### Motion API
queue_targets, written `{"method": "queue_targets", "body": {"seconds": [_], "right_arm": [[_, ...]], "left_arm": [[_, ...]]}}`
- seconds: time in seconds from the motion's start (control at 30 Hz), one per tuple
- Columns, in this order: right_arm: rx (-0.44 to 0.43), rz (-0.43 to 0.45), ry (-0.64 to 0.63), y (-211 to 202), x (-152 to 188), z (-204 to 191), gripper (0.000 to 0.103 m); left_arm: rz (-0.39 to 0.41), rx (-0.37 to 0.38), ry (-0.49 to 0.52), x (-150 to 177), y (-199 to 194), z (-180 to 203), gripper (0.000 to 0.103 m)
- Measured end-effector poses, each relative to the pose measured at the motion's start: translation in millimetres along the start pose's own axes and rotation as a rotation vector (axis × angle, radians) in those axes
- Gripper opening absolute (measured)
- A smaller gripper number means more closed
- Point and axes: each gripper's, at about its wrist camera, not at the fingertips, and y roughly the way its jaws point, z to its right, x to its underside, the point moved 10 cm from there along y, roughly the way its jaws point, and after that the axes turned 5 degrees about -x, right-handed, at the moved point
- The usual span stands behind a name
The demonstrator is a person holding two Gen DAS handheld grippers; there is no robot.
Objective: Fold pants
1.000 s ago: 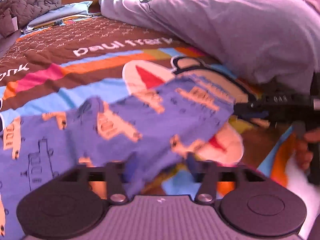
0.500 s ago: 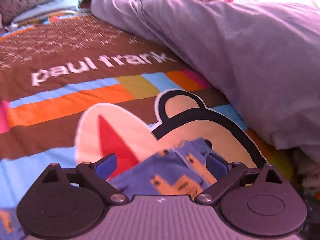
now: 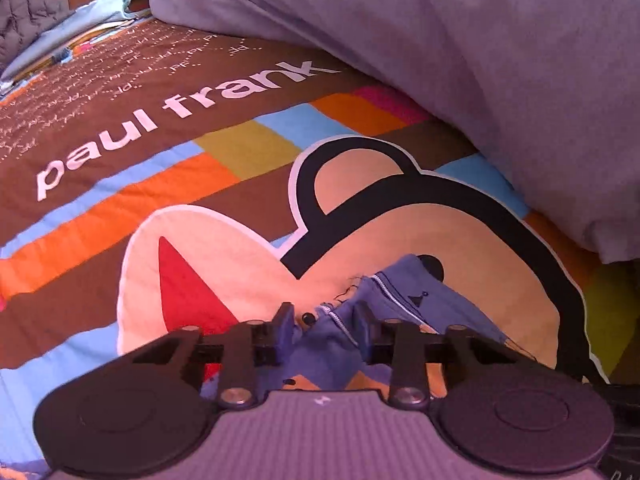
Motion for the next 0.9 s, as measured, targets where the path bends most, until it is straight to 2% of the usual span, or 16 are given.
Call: {"method": "queue_targets", "body": {"seconds": [0.03,0.1,0.2,0.43,0.67,0.83,0.9], "right_arm": [[-0.002,0.001,-0.003,-0.2,0.2,-0.5,0.011],[-0.008,0.011,-0.009,-2.6,-0.3,-2.2,0.006],[-0.007,0.03,-0.022,-6.3,-1.8,-4.6,0.005],[-0.022,0.061,-0.018,-12.5,-4.2,-4.3,0.004],[-0.007,0.171,-0.034,-34.6,-12.6,-4.8,0.003],[0.048,0.18,-0.014,-35.4,-14.6,3.3,0.003],[0.066,0.181,-0.017,-36.2,-15.5,5.7,0.003]], "left_arm": [[0.001,-0.002,0.0,-0.9,-1.5,2.0,0.022],[-0.002,-0.015,0.016,-2.7,-3.6,7.0,0.019],[0.01,-0.04,0.039,-5.8,-9.7,13.3,0.016],[0.053,-0.069,0.072,-18.0,-25.0,24.9,0.015],[0.097,-0.039,0.067,-27.4,-24.8,40.9,0.015],[0.095,-0.007,-0.014,-24.5,-8.0,41.7,0.015],[0.088,-0.026,-0.036,-21.1,-1.3,39.3,0.018]]}}
